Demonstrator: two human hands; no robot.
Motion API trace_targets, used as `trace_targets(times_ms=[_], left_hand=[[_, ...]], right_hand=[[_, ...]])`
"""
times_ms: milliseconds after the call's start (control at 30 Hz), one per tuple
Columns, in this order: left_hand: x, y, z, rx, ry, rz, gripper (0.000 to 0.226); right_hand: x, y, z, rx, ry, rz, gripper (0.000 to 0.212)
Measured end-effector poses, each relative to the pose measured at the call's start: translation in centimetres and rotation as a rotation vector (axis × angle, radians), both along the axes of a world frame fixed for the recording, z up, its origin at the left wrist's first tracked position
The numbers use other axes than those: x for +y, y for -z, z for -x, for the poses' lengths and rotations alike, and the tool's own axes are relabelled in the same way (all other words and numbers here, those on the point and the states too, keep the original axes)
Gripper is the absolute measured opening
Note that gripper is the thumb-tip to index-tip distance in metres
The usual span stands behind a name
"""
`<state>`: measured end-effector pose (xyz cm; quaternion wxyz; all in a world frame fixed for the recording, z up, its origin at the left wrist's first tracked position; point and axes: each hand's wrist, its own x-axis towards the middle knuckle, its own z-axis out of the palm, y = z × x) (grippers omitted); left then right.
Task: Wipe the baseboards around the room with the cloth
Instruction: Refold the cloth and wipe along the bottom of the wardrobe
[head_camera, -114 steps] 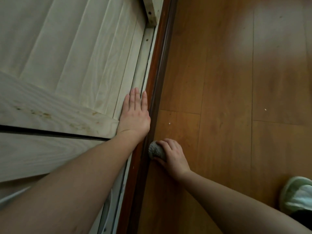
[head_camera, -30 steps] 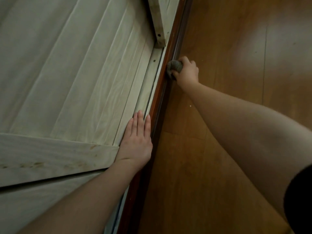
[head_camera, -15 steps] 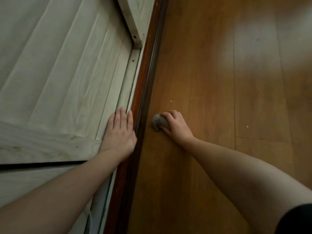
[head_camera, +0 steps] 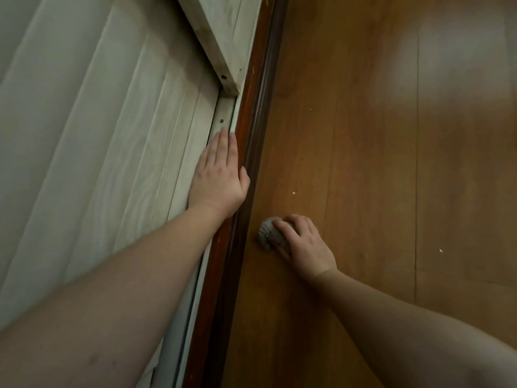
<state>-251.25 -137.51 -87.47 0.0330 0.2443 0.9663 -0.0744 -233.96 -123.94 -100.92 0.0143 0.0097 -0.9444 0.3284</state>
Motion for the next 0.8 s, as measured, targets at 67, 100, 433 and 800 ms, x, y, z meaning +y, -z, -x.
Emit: trace_targets(times_ms=[67, 100, 433, 800], left_hand=[[-0.1, 0.0, -0.2, -0.018, -0.011, -0.016, 0.069], [0.0, 0.0, -0.2, -0.032, -0.016, -0.01, 0.068], [0.2, -0.5, -0.1, -0.132, -0.012, 0.085, 0.067], [0.3, -0.4, 0.0, -0.105, 0.001, 0.095, 0.064]], right_hand=[[0.0, -0.3, 0.1, -0.016, -0.01, -0.012, 0.06], [0.0, -0.5, 0.0, -0.036, -0.017, -0.012, 0.061], [0.1, -1.2, -0.1, -0.136, -0.088, 0.0, 0.069], [0.3, -2.4, 0.5, -0.107, -0.079, -0.02, 0.066]])
